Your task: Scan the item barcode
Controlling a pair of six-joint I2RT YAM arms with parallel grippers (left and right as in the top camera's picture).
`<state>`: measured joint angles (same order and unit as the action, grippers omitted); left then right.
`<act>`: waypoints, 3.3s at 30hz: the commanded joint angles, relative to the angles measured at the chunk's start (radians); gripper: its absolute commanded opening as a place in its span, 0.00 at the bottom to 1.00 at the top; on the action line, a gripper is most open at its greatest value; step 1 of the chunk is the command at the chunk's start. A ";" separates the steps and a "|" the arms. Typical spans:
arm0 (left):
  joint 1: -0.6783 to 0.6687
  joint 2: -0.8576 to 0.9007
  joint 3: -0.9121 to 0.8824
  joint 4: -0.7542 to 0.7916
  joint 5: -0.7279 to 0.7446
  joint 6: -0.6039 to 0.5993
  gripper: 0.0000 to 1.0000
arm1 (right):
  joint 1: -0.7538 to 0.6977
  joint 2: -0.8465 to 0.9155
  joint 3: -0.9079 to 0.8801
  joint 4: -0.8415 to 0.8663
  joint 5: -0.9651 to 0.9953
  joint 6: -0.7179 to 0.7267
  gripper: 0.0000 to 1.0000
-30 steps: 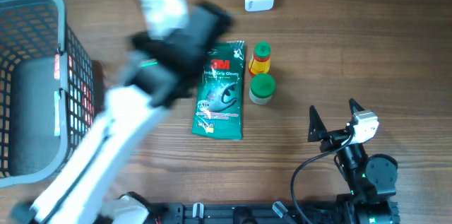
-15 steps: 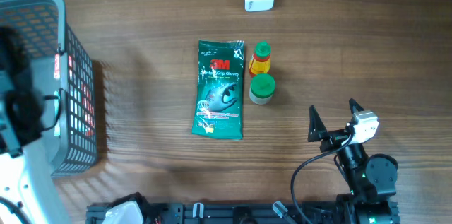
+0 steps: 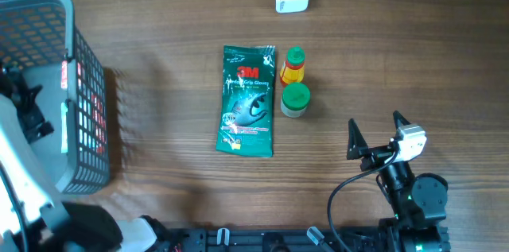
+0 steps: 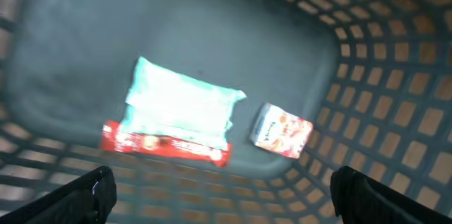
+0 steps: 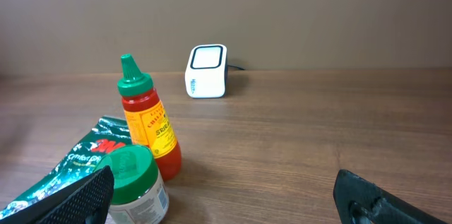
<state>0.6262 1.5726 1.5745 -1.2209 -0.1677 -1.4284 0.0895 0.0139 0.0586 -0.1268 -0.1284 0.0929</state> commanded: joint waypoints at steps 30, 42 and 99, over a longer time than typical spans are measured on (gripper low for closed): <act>0.003 0.537 -0.006 0.044 0.123 -0.629 1.00 | 0.003 0.000 0.001 0.005 0.016 0.014 1.00; 0.001 0.576 -0.006 0.043 0.122 -0.621 0.63 | 0.003 0.000 0.001 0.005 0.016 0.014 1.00; -1.078 0.126 0.039 0.044 -0.333 0.275 0.56 | 0.003 0.000 0.001 0.005 0.016 0.014 1.00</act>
<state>-0.4431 1.6638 1.6093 -1.0992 -0.3058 -1.2297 0.0895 0.0139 0.0586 -0.1268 -0.1265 0.0929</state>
